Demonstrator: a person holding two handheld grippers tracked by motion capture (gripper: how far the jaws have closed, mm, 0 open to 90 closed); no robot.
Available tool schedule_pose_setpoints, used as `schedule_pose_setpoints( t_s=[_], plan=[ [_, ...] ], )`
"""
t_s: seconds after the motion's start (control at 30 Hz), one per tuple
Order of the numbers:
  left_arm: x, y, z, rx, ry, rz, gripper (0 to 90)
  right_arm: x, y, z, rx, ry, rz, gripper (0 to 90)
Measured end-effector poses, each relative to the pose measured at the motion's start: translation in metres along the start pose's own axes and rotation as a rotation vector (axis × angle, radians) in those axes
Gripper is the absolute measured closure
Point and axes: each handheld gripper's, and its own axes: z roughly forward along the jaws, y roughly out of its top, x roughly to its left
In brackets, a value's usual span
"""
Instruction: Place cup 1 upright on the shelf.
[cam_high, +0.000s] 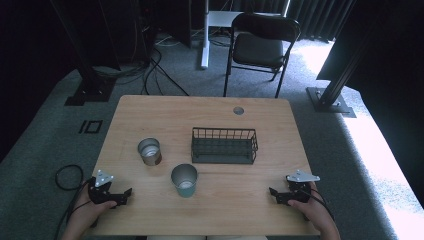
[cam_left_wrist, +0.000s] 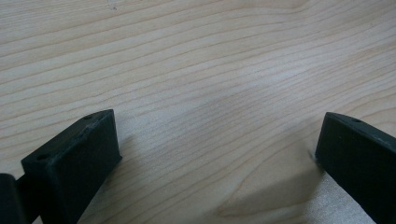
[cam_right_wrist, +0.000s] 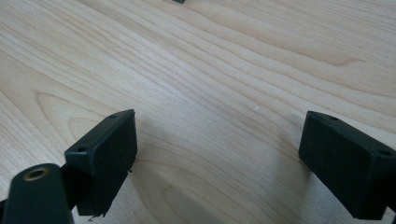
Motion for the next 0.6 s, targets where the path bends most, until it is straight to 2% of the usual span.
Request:
schedule_pose_setpoints(
  t_s=[0.27, 0.6],
  plan=[
    [0.0, 0.0, 0.0, 0.0, 0.0, 0.0, 0.3, 0.004, 0.004, 0.0, -0.012, 0.015, -0.002, 11.2],
    [0.0, 0.0, 0.0, 0.0, 0.0, 0.0, 0.3, 0.016, 0.016, 0.004, -0.051, 0.071, -0.021, 11.2]
  ],
)
